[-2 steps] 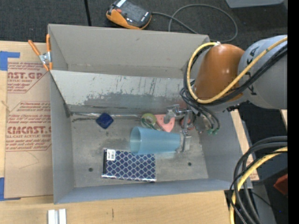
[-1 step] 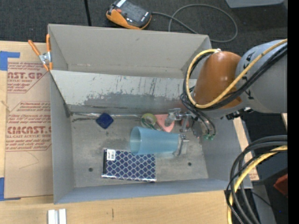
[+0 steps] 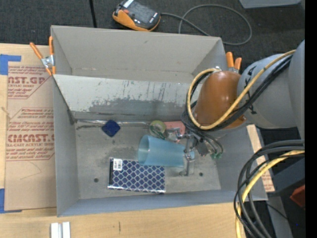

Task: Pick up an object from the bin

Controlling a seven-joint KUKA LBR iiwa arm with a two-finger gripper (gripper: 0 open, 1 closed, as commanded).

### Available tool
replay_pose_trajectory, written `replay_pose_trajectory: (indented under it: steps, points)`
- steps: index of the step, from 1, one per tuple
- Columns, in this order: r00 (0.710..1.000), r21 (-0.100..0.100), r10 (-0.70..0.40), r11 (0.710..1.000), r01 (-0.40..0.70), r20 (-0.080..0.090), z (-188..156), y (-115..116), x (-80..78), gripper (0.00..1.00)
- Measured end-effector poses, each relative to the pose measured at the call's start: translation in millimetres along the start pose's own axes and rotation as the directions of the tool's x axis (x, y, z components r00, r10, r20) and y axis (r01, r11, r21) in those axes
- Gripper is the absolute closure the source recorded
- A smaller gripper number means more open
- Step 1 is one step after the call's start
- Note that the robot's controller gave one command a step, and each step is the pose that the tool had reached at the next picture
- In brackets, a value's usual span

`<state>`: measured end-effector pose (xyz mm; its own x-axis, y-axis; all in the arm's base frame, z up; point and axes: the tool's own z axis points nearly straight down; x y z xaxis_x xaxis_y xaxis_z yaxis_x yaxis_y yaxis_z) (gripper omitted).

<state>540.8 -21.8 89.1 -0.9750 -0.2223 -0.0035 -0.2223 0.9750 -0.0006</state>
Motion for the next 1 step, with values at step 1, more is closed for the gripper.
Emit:
replay_pose_trajectory:
  steps: [1]
  points:
    - [0.954,0.0,0.3,0.954,-0.3,0.004,17.6,15.9,4.0,1.0]
